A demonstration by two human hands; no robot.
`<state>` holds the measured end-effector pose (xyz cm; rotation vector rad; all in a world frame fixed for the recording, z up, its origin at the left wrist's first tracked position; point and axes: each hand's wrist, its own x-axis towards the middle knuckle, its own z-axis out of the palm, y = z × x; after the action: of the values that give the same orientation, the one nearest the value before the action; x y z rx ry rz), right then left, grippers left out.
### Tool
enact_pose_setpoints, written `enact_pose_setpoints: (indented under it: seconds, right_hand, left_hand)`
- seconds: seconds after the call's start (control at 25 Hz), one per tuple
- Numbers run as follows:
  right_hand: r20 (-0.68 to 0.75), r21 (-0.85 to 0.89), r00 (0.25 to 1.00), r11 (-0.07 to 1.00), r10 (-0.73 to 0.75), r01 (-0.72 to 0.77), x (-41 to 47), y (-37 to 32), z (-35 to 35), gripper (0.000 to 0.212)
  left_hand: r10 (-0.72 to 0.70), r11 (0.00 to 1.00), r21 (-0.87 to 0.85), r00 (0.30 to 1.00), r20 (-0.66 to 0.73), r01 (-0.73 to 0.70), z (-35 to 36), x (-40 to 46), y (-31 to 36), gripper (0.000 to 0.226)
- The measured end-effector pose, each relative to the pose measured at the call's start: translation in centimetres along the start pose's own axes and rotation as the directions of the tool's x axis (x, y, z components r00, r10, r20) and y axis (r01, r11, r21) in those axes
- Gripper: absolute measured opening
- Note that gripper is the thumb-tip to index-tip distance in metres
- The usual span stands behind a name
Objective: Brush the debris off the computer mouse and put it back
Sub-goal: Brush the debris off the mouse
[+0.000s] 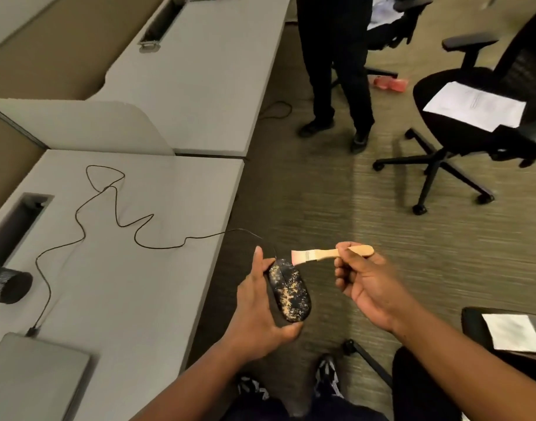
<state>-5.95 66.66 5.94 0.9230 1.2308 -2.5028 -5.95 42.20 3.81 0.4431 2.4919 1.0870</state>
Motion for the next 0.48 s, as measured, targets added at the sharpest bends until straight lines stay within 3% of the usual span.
enact_pose_setpoints:
  seconds: [0.16, 0.32, 0.4, 0.48]
  right_hand:
    - [-0.028, 0.036, 1.0, 0.999, -0.011, 0.012, -0.6, 0.4, -0.9, 0.035]
    - [-0.098, 0.05, 0.994, 0.998, -0.044, 0.049, -0.3, 1.3, -0.2, 0.02]
    - [-0.119, -0.009, 0.992, 0.999, -0.053, 0.052, -0.3, 1.8, 0.2, 0.01]
    - [-0.096, -0.081, 0.993, 0.995, -0.065, 0.058, -0.6, 2.3, 0.5, 0.013]
  left_hand:
    - [0.032, 0.998, 0.043, 0.996, 0.08, -0.035, 0.0, -0.1, -0.1, 0.149]
    - [0.035, 0.995, 0.085, 0.992, 0.12, -0.046, -0.5, -0.6, -1.2, 0.153]
    - [0.016, 0.995, 0.091, 0.992, 0.124, -0.028, -0.7, -1.1, -1.8, 0.154]
    - [0.002, 0.996, 0.085, 0.991, 0.13, -0.013, -0.9, -1.7, -2.1, 0.154]
